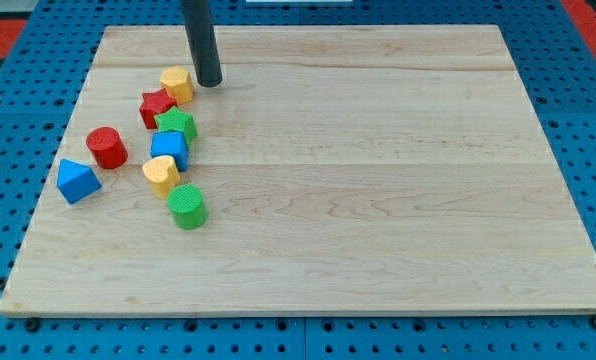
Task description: Move the yellow hexagon towards the top of the board
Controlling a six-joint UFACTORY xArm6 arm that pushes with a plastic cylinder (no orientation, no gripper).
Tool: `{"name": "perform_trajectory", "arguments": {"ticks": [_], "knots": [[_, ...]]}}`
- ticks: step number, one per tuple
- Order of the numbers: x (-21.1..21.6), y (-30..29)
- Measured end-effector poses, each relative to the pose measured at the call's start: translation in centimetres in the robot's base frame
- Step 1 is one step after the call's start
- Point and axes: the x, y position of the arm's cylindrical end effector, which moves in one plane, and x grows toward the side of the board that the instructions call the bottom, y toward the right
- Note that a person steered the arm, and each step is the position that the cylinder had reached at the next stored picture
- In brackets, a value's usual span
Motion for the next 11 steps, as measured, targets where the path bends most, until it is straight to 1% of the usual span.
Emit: {"name": "perform_trajectory", "arguments": {"ticks": [1,2,3,4,5,6,7,9,10,11], "knots": [[-1.6,-1.0],[-5.3,-1.9],[-3.1,-7.0],[2.4,-11.0],[5.1,-12.6],[5.4,-8.6],[5.4,-7.0],[5.6,-5.8],[5.6,-6.7],[5.4,-9.8]]}}
